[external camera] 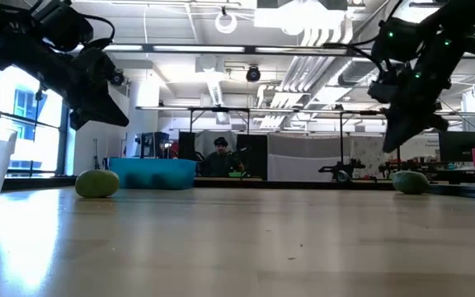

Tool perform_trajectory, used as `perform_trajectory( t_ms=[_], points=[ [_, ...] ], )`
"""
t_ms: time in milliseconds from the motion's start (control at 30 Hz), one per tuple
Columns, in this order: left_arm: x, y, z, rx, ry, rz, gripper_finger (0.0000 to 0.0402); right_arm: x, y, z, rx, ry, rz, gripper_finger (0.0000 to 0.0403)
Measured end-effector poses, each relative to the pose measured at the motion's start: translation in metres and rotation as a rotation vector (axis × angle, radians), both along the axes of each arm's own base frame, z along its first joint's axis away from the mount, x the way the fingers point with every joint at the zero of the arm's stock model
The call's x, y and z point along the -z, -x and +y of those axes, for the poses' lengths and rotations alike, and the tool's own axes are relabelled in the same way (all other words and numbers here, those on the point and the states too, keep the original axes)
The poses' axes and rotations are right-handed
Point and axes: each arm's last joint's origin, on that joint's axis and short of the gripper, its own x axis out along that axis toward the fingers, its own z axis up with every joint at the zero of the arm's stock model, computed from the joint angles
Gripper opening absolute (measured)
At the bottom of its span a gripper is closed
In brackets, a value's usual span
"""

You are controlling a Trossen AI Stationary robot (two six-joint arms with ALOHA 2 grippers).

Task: Sort produce into baskets
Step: Put the lime into the transparent bin

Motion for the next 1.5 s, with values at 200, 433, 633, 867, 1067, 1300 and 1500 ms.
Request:
perform_trajectory(
  t_ms=[200, 433, 633, 867, 1067, 1300, 1500],
  points=[
    [0.004, -0.002, 0.002, -0.031, 0.036, 0.017, 0.0007, 0.001, 0.02, -0.012, 0.148, -0.069, 0.035, 0.0],
    [0.003, -0.004, 0.001, 0.006, 0.06, -0.007, 0.0007, -0.008, 0.038, -0.032, 0.255, -0.126, 0.033, 0.0],
    [0.003, -0.005, 0.001, 0.041, 0.042, -0.003, 0.0007, -0.018, 0.059, -0.049, 0.326, -0.15, 0.147, 0.0022],
    [0.003, -0.004, 0.003, -0.029, -0.001, 0.018, 0.0007, 0.001, 0.069, -0.074, 0.294, -0.213, 0.258, 0.0141],
    [0.003, -0.003, 0.005, -0.085, -0.017, 0.03, 0.0007, 0.015, 0.068, -0.094, 0.327, -0.215, 0.273, 0.0255],
    [0.003, -0.003, 0.005, -0.091, -0.008, 0.027, 0.0007, 0.018, 0.067, -0.096, 0.353, -0.206, 0.308, 0.0314],
    [0.003, -0.003, 0.005, -0.092, -0.008, 0.027, 0.0007, 0.02, 0.059, -0.093, 0.391, -0.17, 0.314, 0.0316]
  ],
)
